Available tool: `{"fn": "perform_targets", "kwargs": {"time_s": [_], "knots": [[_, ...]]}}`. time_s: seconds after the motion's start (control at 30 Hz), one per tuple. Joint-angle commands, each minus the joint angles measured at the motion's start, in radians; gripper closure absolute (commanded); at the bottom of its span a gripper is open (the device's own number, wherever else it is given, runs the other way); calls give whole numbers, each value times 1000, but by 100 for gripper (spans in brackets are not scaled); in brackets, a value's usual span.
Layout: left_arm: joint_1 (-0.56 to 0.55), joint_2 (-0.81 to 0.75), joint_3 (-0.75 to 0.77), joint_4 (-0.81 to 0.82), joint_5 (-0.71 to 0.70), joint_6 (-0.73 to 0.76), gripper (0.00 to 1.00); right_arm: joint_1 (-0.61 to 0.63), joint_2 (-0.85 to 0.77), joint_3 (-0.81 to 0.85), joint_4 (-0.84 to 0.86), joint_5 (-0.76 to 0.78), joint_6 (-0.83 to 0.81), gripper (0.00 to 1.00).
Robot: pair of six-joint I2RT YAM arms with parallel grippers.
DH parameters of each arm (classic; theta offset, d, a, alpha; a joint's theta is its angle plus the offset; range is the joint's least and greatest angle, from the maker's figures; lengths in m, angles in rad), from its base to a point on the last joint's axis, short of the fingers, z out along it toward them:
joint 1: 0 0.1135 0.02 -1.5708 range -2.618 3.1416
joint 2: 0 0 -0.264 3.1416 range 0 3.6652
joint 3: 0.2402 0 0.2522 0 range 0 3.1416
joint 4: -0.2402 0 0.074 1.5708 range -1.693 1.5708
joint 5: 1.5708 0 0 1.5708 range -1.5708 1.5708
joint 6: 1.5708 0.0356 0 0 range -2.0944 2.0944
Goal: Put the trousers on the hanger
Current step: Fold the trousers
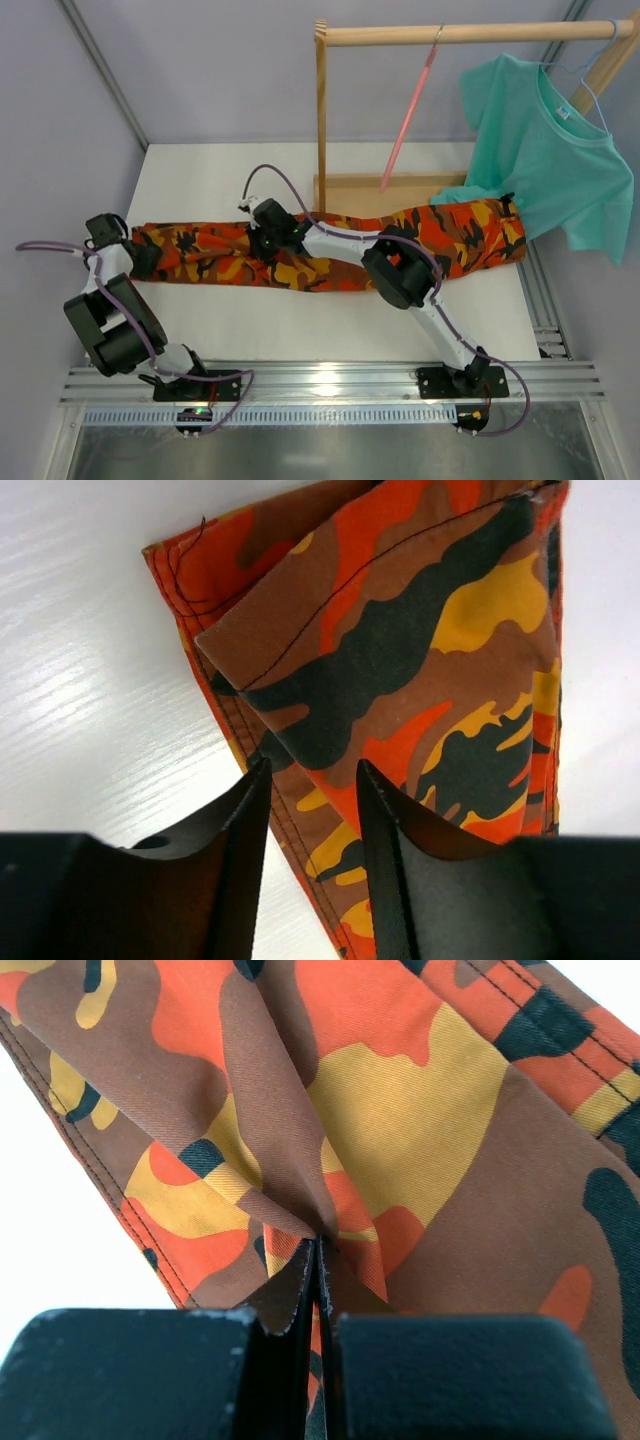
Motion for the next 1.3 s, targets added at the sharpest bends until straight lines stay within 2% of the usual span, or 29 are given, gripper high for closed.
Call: {"fn": "perform_targets", "kwargs": {"time_s": [0.0,0.1,0.17,0.23,0.27,0.3,0.37,0.53,0.87,1.27], "knots": [[7,16,42,-7,42,-24,62,-7,-69,-12,51,-15,16,96],[7,-70,-16,-21,17,-24,62,-15,-63,-6,59,-27,29,96],[6,-116,-56,29,28,-26,63,-26,-57,0,63,-36,45,96],[-5,-136,-84,62,55,-14,68,-36,-45,6,65,-55,60,96],[-11,-123,-80,54,61,-12,74,-44,-39,14,65,-56,68,96],[-14,-75,-74,47,66,-10,88,-49,-31,20,62,-61,69,96],[-19,-26,-66,51,95,-9,99,-52,-10,43,42,-64,69,96],[-48,80,-104,106,78,-7,99,-58,-7,38,51,-62,78,96],[-83,204,-38,146,34,-109,100,-56,-23,-8,89,-75,111,96],[-126,129,71,54,-29,-119,100,-59,-13,-29,106,-90,114,96]]}}
